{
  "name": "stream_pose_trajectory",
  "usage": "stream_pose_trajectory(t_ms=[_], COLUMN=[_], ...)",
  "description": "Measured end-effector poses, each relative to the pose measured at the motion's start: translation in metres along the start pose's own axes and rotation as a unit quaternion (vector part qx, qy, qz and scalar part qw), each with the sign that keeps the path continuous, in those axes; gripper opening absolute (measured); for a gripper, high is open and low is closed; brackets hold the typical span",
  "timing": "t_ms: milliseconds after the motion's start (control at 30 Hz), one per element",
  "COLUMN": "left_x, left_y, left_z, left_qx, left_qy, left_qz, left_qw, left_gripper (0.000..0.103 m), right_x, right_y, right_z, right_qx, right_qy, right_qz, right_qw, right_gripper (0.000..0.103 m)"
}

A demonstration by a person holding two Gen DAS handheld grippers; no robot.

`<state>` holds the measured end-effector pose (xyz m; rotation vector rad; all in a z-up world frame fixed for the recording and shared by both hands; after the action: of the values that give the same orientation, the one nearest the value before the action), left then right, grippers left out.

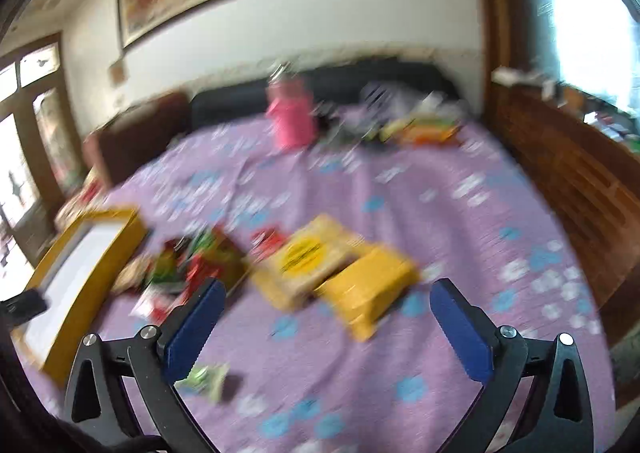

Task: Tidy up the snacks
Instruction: 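Grasp the red chocolate bar with the right tool while the left tool approaches a green candy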

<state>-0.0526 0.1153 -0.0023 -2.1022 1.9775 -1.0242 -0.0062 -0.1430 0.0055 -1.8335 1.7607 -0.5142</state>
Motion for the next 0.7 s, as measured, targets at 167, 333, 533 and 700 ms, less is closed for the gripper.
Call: stream_pose_trajectory(t_ms=[167,333,533,700], left_x=[0.008,0.014,0.017,0.016], left_y=[0.009,0.01,0.011,0.013], left_z=[0.009,0.003,-0.003,-0.009], left_qx=[-0.024,-0.018,-0.014,-0.012], left_qy=[0.006,0.006,0.007,-0.003], left_qz=[0.01,0.02,0.022,0.034], left_qw=[0.9996,0.9996,0.9996,0.9993], left_gripper=[0.098,0.096,0.096,0.096], right_x=[-0.071,-0.098,-0.11,-0.106], right_y=[0.028,0.034,0.005,0.005], right_z=[0.031,0.051,0.086,0.112], right_qx=[-0.077,-0.101,-0.14,-0.185], right_qy=[-0.063,-0.066,-0.074,-0.109], right_qz=[-0.116,-0.151,-0.094,-0.031], right_qw=[0.988,0.981,0.983,0.976], right_gripper=[0.09,0.089,0.081,0.027])
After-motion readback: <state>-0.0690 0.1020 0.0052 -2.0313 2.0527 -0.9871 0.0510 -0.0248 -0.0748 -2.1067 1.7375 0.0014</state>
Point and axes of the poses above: each gripper's, at about its wrist camera, not at the fingertips, and z roughly the way its jaws point, x to its right, y to its underside, the point moved 10 cm from there along z, roughly the way its jaws point, and after that the axes turned 14 degrees about -x, right-handed, at the moved point
